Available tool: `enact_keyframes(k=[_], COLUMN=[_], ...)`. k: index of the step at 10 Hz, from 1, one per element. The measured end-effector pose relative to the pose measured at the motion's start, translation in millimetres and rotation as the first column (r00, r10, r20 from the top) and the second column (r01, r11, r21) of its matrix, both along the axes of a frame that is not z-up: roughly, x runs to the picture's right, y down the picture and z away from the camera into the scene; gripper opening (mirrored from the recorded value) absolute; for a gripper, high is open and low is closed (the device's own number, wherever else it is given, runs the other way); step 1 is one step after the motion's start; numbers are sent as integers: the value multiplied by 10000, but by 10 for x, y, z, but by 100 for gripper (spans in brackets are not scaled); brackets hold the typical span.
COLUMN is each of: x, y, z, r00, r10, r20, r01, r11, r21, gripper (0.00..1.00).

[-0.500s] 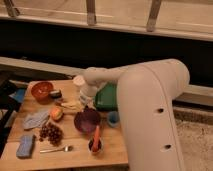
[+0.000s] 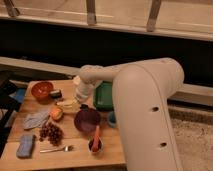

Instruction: Place banana in table surface

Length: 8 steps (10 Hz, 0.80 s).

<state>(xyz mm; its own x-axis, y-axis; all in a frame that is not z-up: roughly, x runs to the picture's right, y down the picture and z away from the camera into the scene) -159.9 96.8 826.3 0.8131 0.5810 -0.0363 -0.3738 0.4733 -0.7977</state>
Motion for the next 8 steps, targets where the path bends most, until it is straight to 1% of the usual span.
enact_keyframes(k=[2,3,4,5,8], x=[-99,-115,-139,-159,-143], y=[3,-36,-91,-108,-111], z=[-2,-10,-26,-40,-36], r00=[9997,9996,9995,9993,9994], r10=[-169,-164,-137,-125,-110], r20=[170,214,299,352,333], r01=[167,160,124,107,93], r11=[9998,9996,9989,9986,9986], r21=[69,216,442,510,512], gripper=[70,70,70,70,70])
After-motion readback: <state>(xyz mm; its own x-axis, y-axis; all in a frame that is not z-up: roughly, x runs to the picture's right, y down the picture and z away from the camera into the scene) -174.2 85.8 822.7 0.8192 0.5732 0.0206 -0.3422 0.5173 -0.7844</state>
